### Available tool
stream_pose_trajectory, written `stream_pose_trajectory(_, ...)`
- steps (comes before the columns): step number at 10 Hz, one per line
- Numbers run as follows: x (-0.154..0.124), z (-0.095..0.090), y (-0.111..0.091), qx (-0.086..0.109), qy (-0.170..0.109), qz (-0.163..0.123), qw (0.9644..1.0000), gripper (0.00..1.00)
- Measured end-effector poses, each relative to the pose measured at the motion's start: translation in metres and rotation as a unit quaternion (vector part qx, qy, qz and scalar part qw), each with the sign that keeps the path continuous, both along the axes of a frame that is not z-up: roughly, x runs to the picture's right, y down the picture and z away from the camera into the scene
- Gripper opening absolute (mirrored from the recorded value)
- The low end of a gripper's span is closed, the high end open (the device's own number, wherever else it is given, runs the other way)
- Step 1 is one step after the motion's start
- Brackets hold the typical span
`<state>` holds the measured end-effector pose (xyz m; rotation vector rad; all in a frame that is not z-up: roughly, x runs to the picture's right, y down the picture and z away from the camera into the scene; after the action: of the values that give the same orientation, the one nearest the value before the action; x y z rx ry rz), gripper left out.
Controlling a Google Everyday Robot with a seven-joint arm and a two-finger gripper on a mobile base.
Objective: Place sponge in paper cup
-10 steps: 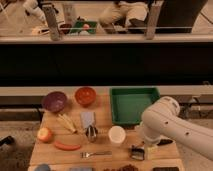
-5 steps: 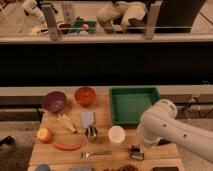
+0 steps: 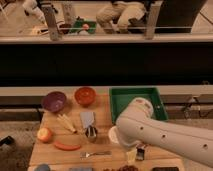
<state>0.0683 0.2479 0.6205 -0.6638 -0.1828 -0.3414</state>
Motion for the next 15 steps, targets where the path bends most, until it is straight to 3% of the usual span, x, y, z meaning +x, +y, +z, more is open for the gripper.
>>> stream_pose_trajectory(3, -0.043, -0.025, 0.020, -0.020, -0.043, -0.005, 0.9989, 0.80)
stream_pose_trajectory(6, -0.080, -0.047, 0.049, -0.022, -0.099, -0.010, 0.9948, 0.80)
stream_pose_trajectory(8, -0.107, -0.041, 0.076, -0.019, -0.133, -0.026, 0.9907, 0.80)
stream_pose_trajectory(11, -0.150, -0.014, 0.095, -0.016, -0.146, -0.027, 0.9887, 0.80)
stream_pose_trajectory(13, -0.159, 0.007, 0.094, -0.015, -0.138, -0.017, 0.9902, 0.80)
stream_pose_trajectory(15, -0.159, 0.024, 0.098, -0.026, -0.111, 0.015, 0.9934, 0.80)
